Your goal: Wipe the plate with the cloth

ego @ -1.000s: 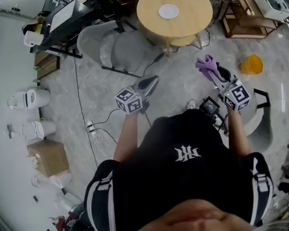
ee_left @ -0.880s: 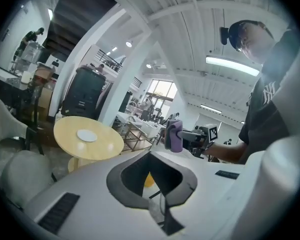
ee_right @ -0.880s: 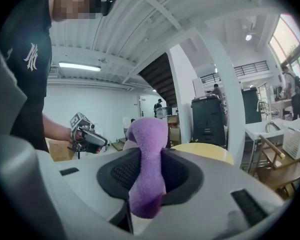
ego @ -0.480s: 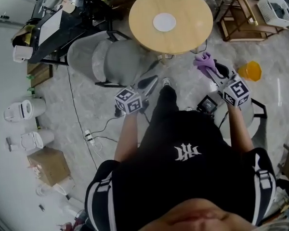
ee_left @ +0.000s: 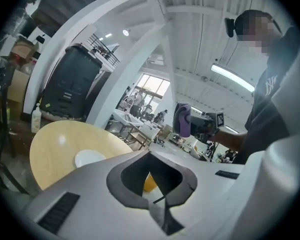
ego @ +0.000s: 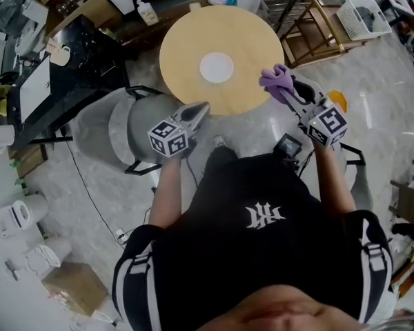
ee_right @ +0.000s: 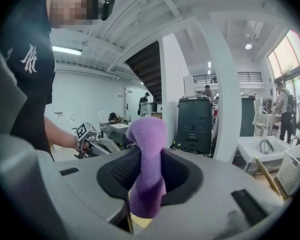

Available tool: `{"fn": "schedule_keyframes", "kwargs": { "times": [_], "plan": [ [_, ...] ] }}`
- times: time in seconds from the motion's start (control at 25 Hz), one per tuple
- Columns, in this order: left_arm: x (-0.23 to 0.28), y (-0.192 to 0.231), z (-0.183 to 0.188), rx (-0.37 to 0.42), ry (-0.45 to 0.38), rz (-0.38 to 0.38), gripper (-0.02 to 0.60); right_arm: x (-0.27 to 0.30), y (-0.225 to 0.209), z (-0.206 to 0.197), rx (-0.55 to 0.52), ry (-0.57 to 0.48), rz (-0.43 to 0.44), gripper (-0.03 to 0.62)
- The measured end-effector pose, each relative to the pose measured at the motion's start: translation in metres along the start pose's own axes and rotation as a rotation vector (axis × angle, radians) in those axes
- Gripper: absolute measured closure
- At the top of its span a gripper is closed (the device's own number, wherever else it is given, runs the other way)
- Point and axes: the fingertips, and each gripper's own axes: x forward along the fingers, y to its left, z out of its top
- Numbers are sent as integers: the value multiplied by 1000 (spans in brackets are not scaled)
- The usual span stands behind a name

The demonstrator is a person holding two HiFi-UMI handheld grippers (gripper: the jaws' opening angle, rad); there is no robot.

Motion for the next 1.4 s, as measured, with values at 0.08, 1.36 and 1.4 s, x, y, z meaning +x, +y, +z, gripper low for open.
{"fn": "schedule_keyframes", "kwargs": {
  "times": [0.08,1.36,1.4],
  "plan": [
    [10,27,3,-4,31,-10,569,13,-2,7,-37,1,-1,487],
    [76,183,1,-381,42,395,566,229,-147,-98,81,131,453,487],
    [79,188,-6,-398,42,388,566,234,-145,-103,80,139,457,488]
  ]
}}
